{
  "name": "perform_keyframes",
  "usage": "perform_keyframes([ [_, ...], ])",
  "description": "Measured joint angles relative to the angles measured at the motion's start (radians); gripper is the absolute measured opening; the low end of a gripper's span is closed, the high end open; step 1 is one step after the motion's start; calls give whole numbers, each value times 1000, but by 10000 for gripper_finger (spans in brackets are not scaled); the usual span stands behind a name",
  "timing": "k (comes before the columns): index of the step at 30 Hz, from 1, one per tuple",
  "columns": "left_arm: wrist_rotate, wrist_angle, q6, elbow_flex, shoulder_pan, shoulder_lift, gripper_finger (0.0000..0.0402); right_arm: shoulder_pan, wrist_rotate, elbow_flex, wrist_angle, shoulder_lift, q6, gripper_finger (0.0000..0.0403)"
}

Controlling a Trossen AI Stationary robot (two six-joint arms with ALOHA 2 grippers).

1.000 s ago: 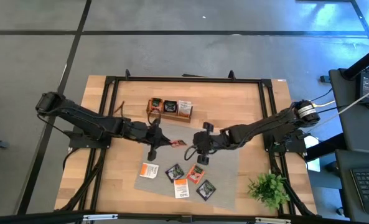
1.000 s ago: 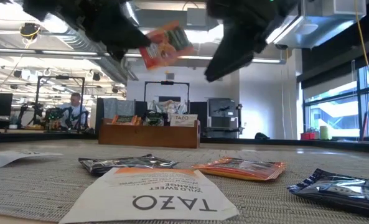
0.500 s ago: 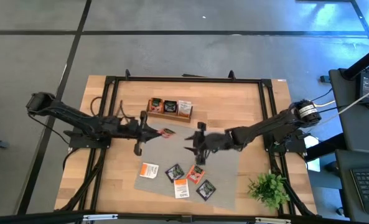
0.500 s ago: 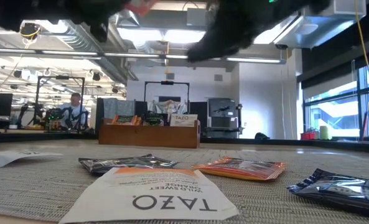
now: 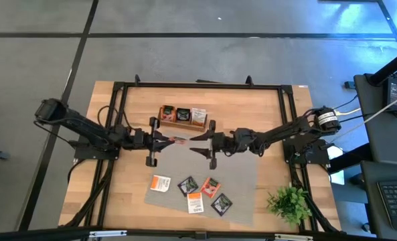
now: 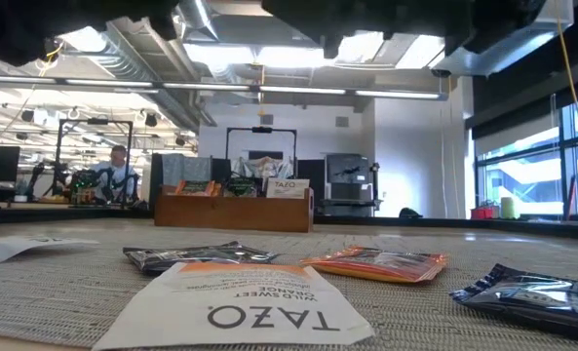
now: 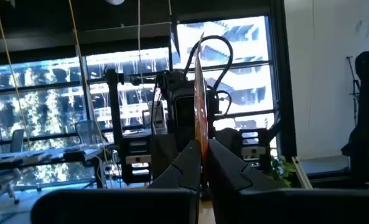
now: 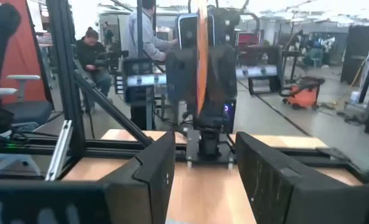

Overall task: Pick & Place Tea
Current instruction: Put the orange tea bag into the left section of the wooden organizer

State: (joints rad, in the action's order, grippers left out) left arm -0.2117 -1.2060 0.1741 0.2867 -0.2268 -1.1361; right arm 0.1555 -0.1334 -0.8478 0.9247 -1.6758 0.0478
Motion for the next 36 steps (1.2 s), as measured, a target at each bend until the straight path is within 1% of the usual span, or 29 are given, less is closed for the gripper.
perform_keyframes([
  [4,0,-86,15,14,0,-81,9,-2,-3,-45,-5,-38,28,170],
  [10,0,-88,24,52,0,-146,10,-1,-3,-63,-1,-45,31,170],
  [13,-4,-87,39,55,0,-148,10,-1,6,-63,-1,-46,11,165],
  [17,-5,-85,41,55,0,-147,10,-1,31,-63,5,-46,14,133],
  [27,-1,-79,39,55,0,-147,13,-1,32,-63,5,-46,36,12],
  [33,-7,-75,40,55,-1,-147,29,-1,31,-63,-7,-46,13,8],
  [36,-7,-48,24,55,-1,-147,36,-1,24,-62,-21,-47,13,5],
])
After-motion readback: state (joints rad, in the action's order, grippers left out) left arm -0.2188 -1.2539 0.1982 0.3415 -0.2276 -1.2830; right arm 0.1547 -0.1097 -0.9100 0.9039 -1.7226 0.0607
